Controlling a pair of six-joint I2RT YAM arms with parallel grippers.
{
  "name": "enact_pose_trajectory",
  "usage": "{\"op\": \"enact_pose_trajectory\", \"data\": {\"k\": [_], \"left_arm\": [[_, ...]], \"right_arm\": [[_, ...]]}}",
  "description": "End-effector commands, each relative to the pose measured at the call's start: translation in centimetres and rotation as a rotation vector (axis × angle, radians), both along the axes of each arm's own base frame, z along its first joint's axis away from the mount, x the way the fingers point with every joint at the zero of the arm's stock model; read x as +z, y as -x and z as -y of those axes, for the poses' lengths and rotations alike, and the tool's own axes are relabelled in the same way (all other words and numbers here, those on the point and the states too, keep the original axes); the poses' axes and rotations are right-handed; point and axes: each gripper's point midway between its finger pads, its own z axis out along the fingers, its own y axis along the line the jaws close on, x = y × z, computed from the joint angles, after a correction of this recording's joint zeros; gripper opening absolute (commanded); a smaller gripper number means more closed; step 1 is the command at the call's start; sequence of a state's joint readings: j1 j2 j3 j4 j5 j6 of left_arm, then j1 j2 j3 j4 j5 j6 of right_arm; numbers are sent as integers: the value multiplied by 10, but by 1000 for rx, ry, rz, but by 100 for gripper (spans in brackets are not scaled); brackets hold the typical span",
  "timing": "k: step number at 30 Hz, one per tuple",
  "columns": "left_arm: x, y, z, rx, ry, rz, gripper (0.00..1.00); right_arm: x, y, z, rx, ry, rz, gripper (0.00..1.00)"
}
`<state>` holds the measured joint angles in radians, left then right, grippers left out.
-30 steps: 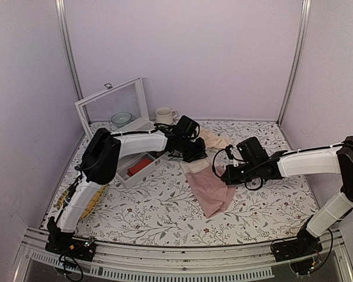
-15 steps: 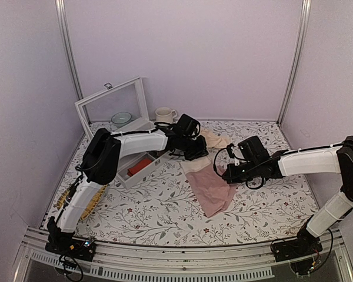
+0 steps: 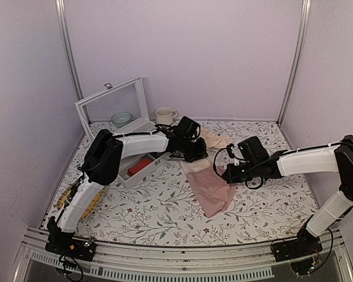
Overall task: Roll the underwear
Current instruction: Fold the underwear at the center of the board, then move the underwear to the center of the board.
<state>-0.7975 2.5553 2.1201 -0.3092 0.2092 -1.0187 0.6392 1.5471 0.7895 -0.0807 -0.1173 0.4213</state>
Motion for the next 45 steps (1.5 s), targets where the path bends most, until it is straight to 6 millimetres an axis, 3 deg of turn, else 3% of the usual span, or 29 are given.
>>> {"op": "enact_pose_trajectory", "data": {"k": [1,5,9,17,23,27,33,38,41,45], "left_arm": [[3,-5,5,-4,26,15,5],[13,-7,4,-5,34,33,18],[23,-8,2,-9,38,52,35],[50,-6,-16,0,14,107,37],[33,1,-19,18,-10,31,37],[19,4,-18,19,-32,-8,36],[34,15,-28,5,-66,41,36],[22,33,-34,-15,-49,3,28],[8,42,-38,-18,-57,-31,22],[10,42,-37,-15,-56,-20,21]], "right_arm": [[-20,0,7,-13,43,-29,3],[-12,-1,11,-38,35,-8,21],[-5,-1,14,-55,33,4,28],[15,-1,18,-90,6,25,37],[15,-2,22,-126,-10,10,42],[20,-8,20,-133,-36,18,41],[36,-17,10,-110,-69,44,36],[24,-11,4,-63,-45,1,15],[15,-4,-2,-42,-41,-17,13],[6,0,-17,-15,-38,-32,9]]}}
